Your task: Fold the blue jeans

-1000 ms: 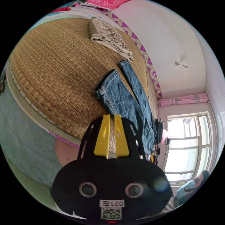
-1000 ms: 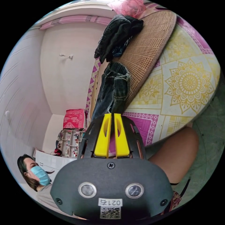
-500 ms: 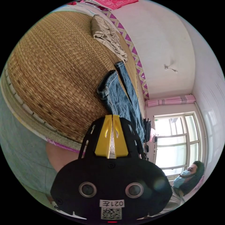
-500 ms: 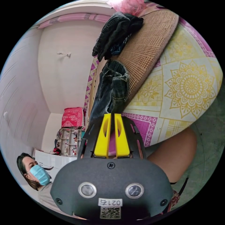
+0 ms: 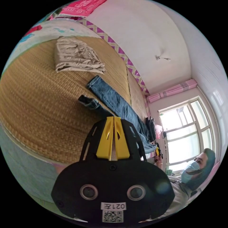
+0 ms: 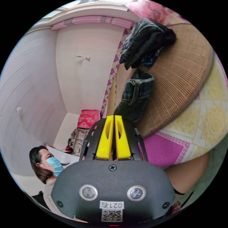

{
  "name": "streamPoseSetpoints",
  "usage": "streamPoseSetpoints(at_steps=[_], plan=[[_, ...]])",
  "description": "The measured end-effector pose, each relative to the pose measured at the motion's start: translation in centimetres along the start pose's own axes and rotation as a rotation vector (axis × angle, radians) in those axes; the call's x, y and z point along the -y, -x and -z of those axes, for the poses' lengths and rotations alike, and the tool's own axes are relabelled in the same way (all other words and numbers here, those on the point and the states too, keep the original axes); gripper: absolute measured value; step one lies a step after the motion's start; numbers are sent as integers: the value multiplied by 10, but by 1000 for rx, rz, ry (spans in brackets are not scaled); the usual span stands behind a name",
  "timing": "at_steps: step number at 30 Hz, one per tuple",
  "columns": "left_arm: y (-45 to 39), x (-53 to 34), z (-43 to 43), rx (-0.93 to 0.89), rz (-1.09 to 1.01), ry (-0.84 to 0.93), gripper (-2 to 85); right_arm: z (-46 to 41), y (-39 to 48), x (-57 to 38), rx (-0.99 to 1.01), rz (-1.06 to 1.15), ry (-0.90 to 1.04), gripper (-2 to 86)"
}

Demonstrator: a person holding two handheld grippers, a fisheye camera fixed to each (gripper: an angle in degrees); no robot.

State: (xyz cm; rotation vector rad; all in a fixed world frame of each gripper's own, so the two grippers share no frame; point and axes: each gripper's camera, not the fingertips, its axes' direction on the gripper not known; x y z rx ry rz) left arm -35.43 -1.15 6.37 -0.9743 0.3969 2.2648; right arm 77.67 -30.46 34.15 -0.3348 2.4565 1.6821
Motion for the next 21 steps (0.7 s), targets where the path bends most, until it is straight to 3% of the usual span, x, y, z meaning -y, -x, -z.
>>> streamPoseSetpoints(at_steps=[5, 10, 15, 21], plan=[[-41, 101, -35, 114, -55, 57, -9, -55, 23, 89, -7, 49, 23, -3], [-36, 217, -130, 227, -20, 133, -9, -154, 4, 206, -95, 36, 73, -3], [-13, 269, -200, 294, 37, 196, -9, -230, -40, 270, -196, -28, 85, -5], [-38, 290, -183, 282, -76, 214, -9, -242, -32, 280, -209, -16, 88, -5]])
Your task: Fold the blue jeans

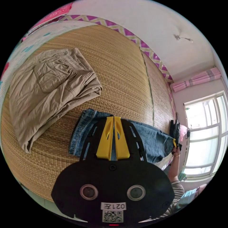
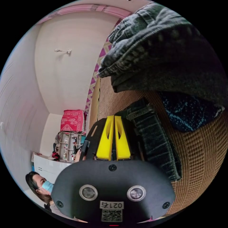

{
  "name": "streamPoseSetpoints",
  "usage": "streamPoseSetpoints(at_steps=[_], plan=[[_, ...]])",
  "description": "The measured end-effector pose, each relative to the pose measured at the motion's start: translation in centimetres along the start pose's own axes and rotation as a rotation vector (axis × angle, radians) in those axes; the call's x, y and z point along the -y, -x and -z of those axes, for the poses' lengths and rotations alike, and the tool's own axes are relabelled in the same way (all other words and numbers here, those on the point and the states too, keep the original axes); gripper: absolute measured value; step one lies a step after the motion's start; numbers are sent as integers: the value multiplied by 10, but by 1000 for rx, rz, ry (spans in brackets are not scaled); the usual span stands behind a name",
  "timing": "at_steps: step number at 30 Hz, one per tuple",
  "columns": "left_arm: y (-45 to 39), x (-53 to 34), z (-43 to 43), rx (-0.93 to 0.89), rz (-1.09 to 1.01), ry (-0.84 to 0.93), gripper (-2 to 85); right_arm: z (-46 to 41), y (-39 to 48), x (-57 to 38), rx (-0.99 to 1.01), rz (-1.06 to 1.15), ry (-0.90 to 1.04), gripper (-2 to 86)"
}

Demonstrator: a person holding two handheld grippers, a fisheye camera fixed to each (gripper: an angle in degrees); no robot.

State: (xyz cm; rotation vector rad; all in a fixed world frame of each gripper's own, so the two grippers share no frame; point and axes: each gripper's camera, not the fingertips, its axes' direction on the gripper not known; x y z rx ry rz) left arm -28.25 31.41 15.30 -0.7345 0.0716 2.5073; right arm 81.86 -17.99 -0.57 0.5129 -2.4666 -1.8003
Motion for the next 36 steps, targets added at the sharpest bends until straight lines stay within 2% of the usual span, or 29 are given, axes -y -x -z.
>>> streamPoseSetpoints(at_steps=[5, 9, 11, 14, 16, 18, 20, 21, 24, 27, 29, 30, 31, 33, 35, 36], plan=[[44, -9, -19, -48, 81, 13, -10, -16, -11, 8, 24, -58, -45, -2], [98, -40, 5, -196, 121, -82, -9, 11, -3, 5, 118, -53, -156, 17], [114, -58, 27, -267, 89, -133, -9, 27, 12, -2, 125, -23, -142, 32], [105, -90, 56, -351, -80, -161, -9, 26, 64, -25, 116, 143, -6, 31], [73, -123, 69, -262, -249, -134, -8, 3, 127, -54, 29, 354, 104, 15], [59, -158, 81, -150, -309, -183, -7, -23, 176, -82, -61, 531, 156, 1], [67, -196, 98, -57, -232, -289, -5, -50, 221, -114, -143, 698, 187, -6], [86, -223, 110, -66, -121, -373, 0, -65, 245, -135, -184, 793, 188, -7], [137, -267, 113, -255, 69, -391, 50, -97, 290, -182, -227, 949, 199, -9], [169, -293, 105, -340, 196, -385, 88, -133, 317, -226, -277, 1066, 288, -10], [174, -298, 101, -367, 209, -373, 96, -164, 312, -241, -383, 1067, 439, -10], [175, -296, 99, -403, 217, -369, 102, -190, 289, -244, -498, 989, 569, -9], [173, -291, 96, -428, 224, -360, 108, -181, 275, -241, -444, 925, 504, -9], [167, -280, 94, -429, 234, -351, 119, -169, 258, -228, -362, 779, 502, -8], [160, -268, 95, -399, 247, -339, 116, -149, 259, -229, -320, 744, 459, -7], [154, -260, 99, -355, 261, -332, 115, -125, 265, -238, -258, 751, 368, -7]])
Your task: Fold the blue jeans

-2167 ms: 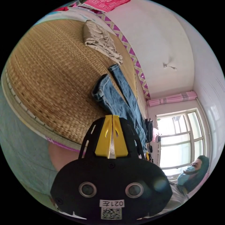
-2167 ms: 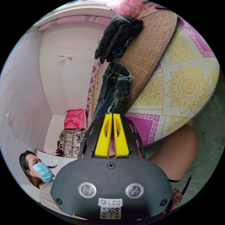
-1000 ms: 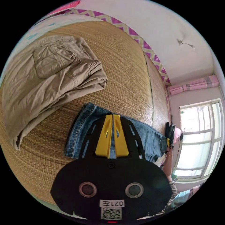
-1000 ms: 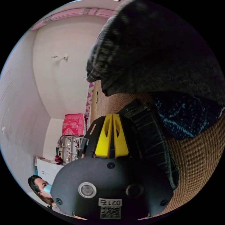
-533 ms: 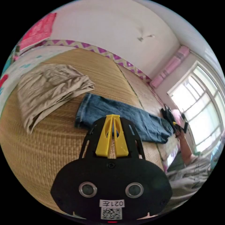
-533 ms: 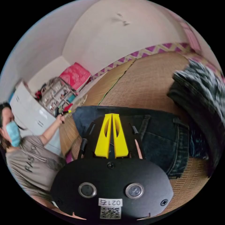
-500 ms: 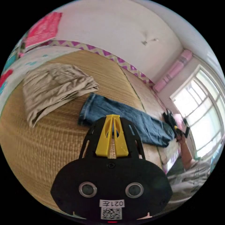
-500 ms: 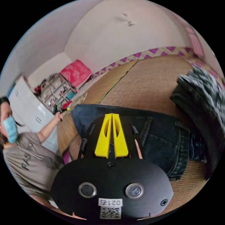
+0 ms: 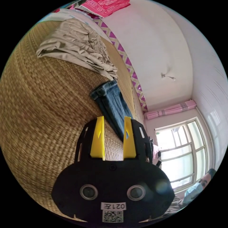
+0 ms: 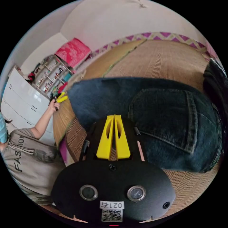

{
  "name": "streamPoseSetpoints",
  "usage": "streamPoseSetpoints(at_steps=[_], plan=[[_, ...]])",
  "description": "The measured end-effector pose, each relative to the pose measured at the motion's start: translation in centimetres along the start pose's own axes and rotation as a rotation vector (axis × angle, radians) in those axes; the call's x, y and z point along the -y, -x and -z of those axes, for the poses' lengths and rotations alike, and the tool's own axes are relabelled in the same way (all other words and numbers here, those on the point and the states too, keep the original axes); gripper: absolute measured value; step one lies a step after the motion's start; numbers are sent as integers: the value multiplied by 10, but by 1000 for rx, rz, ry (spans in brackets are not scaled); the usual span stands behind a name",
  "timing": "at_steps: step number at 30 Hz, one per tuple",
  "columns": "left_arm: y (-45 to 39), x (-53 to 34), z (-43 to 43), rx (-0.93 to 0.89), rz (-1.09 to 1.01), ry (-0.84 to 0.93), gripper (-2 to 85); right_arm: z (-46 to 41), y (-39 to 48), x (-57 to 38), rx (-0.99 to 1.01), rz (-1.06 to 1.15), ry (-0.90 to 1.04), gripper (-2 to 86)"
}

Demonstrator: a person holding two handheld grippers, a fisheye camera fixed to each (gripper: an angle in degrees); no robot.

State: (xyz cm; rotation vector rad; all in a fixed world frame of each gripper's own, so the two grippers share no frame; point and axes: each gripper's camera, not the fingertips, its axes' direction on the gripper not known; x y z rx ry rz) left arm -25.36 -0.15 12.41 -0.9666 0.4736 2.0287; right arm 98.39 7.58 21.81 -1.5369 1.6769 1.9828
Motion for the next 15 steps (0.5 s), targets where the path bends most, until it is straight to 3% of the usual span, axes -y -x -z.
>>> streamPoseSetpoints(at_steps=[6, 9, 13, 15], plan=[[-52, 17, -5, 144, -25, 26, 115, 79, 48, -75, 78, 3, -162, -7], [-58, 14, -1, 171, 12, -18, 41, 112, 58, -122, 97, -15, -225, -7], [-69, 1, 25, 22, 60, -99, -5, 137, 50, -179, 39, -51, -274, -7], [-107, -4, 41, -2, -15, -131, -8, 142, 34, -202, 50, -95, -289, -7]])
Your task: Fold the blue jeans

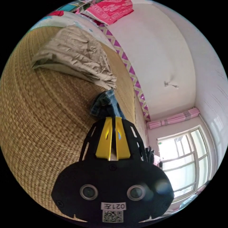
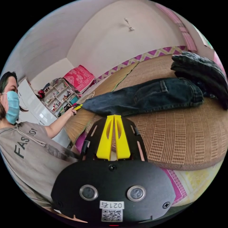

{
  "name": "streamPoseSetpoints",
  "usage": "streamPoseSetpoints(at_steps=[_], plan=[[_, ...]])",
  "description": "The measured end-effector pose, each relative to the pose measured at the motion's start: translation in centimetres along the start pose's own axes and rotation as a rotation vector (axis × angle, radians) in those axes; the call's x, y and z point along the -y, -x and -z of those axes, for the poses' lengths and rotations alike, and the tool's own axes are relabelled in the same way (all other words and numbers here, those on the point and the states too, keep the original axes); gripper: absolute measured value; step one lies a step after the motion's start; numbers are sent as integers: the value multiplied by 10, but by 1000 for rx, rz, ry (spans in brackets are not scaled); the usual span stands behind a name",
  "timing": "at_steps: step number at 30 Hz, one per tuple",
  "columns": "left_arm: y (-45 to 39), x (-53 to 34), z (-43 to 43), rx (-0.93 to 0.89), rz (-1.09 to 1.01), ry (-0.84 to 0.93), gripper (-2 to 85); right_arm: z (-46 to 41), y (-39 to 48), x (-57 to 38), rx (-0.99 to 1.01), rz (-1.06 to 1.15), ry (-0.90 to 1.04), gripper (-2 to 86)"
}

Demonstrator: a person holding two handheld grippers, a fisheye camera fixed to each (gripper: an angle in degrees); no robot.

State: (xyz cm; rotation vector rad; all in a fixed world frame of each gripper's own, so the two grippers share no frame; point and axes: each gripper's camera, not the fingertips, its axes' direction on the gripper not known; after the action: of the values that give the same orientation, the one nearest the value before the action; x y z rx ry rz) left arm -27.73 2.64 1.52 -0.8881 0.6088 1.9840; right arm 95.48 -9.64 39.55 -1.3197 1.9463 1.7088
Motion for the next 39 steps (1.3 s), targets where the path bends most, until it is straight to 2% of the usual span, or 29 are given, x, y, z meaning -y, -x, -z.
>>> streamPoseSetpoints(at_steps=[2, 4, 8, 10, 13, 17, 19, 23, 26, 27, 28, 31, 35, 37, 39], plan=[[-62, -5, 15, 9, -127, -29, -9, 14, -25, -17, 64, -71, -41, -7], [-163, -27, 23, 25, -340, -48, -9, 31, -58, -39, 199, -166, -126, -7], [-321, -94, 11, 57, -672, -8, -9, 39, -77, -56, 275, -191, -170, -7], [-398, -154, -15, 63, -833, 27, -9, 46, -68, -52, 242, -105, -137, -7], [-453, -231, -80, 91, -952, 133, -8, 54, -72, -54, 283, -82, -121, -6], [-463, -321, -193, 193, -1009, 355, -8, 74, -85, -64, 301, -94, -169, -6], [-445, -371, -255, 361, -1056, 454, -8, 84, -88, -67, 312, -79, -180, -6], [-449, -380, -246, 368, -1017, 348, -5, 96, -97, -69, 328, -70, -189, -6], [-468, -386, -228, 334, -1090, 260, 10, 106, -106, -70, 350, -62, -202, -6], [-467, -394, -243, 376, -1143, 338, 23, 110, -110, -70, 359, -63, -209, -6], [-459, -401, -266, 444, -1162, 488, 40, 113, -114, -70, 362, -68, -217, -5], [-463, -397, -247, 368, -1237, 384, 64, 120, -125, -68, 368, -82, -231, -3], [-443, -373, -233, 98, -1213, 507, 65, 130, -137, -65, 353, -101, -248, 11], [-418, -346, -215, -90, -1137, 569, 42, 147, -147, -61, 266, -170, -289, 59], [-395, -323, -197, -165, -1064, 559, 24, 163, -161, -53, 184, -253, -315, 97]])
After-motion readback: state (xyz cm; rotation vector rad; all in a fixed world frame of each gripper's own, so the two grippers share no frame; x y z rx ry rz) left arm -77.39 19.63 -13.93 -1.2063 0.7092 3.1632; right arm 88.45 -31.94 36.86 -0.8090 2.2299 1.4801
